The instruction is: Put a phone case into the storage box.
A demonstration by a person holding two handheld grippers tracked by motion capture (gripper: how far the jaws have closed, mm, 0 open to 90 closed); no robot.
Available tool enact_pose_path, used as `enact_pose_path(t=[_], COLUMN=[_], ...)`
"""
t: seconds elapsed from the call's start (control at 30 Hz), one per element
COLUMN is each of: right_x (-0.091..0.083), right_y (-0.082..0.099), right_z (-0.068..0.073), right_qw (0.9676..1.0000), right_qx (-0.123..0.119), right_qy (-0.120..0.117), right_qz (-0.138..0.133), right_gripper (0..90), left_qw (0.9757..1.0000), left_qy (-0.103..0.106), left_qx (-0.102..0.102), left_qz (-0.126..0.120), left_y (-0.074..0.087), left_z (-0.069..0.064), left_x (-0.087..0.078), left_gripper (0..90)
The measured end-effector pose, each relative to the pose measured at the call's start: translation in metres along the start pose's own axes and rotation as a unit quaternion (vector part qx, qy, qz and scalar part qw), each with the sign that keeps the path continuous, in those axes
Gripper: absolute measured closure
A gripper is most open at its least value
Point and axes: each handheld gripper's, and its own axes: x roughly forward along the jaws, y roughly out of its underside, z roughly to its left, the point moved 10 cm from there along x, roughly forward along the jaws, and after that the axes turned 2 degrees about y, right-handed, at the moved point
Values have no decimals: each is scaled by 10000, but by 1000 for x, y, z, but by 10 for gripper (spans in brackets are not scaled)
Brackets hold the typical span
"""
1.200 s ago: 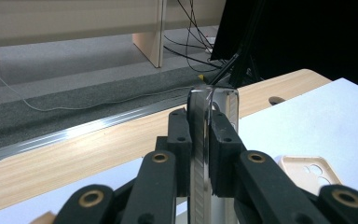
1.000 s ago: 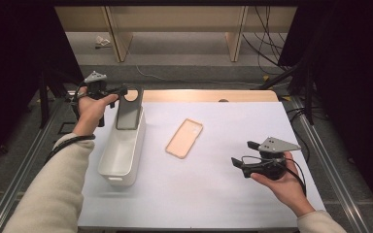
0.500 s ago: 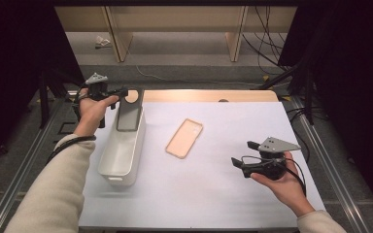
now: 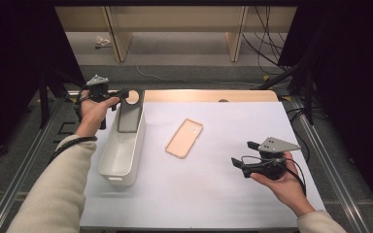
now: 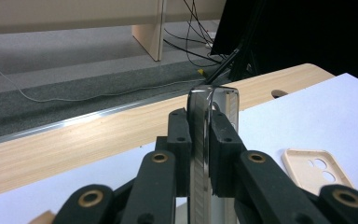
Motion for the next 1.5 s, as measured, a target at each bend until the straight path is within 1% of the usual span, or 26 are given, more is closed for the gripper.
enact_pose_path(t=[0.47,0.8,1.23,1.3,1.37,1.43,1.5], right_x=[0,0,0,0,0,0,0], right_y=[0,0,0,0,0,0,0], right_z=[0,0,1,1,1,1,1], right_qw=[10000,10000,10000,10000,10000,10000,10000], right_qx=[0,0,0,-1,-6,-5,-7], right_qy=[-3,-10,-25,-24,-27,-29,-32], right_qz=[1,-1,-8,-8,-5,-5,-4], right_gripper=[162,162,162,162,162,162,162], left_qw=[10000,9995,9979,9973,9965,9961,9954], left_qy=[-46,-252,-516,-574,-665,-680,-754], left_qx=[-75,-65,124,171,248,293,311], left_qz=[41,159,381,428,452,474,499], left_y=[4,9,14,14,14,13,12], left_z=[5,12,19,20,21,21,21], left_x=[2,3,5,6,6,7,7], left_gripper=[796,753,704,680,636,605,561])
